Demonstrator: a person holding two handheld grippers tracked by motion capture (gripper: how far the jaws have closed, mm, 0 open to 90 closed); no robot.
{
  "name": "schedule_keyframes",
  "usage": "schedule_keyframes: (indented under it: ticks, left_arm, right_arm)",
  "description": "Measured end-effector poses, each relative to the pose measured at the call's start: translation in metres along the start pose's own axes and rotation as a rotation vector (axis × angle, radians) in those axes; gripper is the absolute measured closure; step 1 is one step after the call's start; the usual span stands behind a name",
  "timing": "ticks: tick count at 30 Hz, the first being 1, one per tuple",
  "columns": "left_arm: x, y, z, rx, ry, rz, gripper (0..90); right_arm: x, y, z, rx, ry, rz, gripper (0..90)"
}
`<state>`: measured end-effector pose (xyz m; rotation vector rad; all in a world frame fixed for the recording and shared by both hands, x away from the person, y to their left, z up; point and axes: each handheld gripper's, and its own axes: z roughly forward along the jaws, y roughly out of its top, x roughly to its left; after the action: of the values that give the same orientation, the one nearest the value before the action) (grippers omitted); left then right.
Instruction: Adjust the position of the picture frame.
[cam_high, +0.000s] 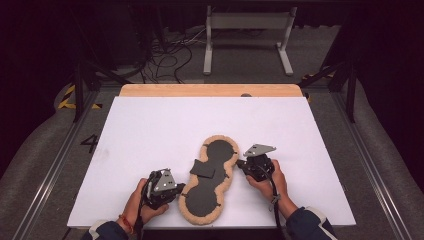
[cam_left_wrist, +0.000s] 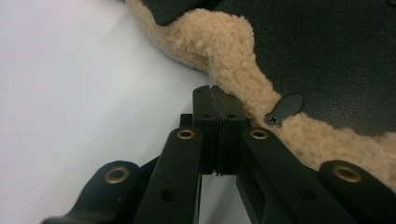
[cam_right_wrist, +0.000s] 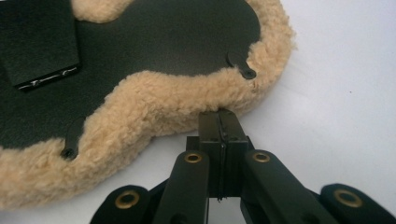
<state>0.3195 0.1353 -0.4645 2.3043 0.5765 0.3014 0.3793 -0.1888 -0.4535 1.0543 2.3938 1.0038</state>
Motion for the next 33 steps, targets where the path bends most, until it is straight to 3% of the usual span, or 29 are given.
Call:
schedule_keyframes:
  ticks: [4, 7, 10, 15, 18, 22, 24, 29, 33]
  left_arm:
    - [-0.002, 0.002, 0.002, -0.002, -0.010, 0.002, 89.5]
    - [-0.004, 0.002, 0.002, -0.002, -0.018, 0.006, 89.5]
    - [-0.006, 0.003, 0.003, -0.006, -0.025, 0.000, 89.3]
    - [-0.005, 0.004, 0.004, -0.014, -0.028, 0.008, 86.8]
    - [-0.004, 0.001, 0.000, -0.025, -0.042, 0.011, 83.1]
    - [-0.006, -0.004, -0.011, -0.054, -0.047, 0.022, 80.9]
    - [-0.009, -0.009, -0.019, -0.093, -0.056, 0.023, 79.2]
    - [-0.013, -0.010, -0.015, -0.087, -0.059, 0.026, 77.6]
    - [-0.011, -0.008, -0.014, -0.097, -0.067, -0.004, 78.2]
  right_arm:
    - [-0.001, 0.004, 0.003, 0.006, 0.002, 0.006, 90.0]
    - [-0.003, 0.009, 0.009, 0.002, 0.015, -0.010, 90.0]
    - [-0.007, 0.013, 0.015, -0.003, 0.058, 0.005, 90.0]
    - [-0.007, 0.016, 0.018, -0.003, 0.064, 0.000, 90.0]
    - [-0.007, 0.015, 0.016, -0.003, 0.074, 0.007, 89.2]
    - [-0.002, 0.011, 0.006, -0.019, 0.100, -0.023, 88.6]
    - [0.005, 0.008, -0.003, -0.021, 0.118, -0.051, 88.7]
    - [0.011, 0.009, -0.009, -0.031, 0.123, -0.064, 88.9]
    - [0.010, 0.011, -0.003, -0.016, 0.127, -0.060, 89.2]
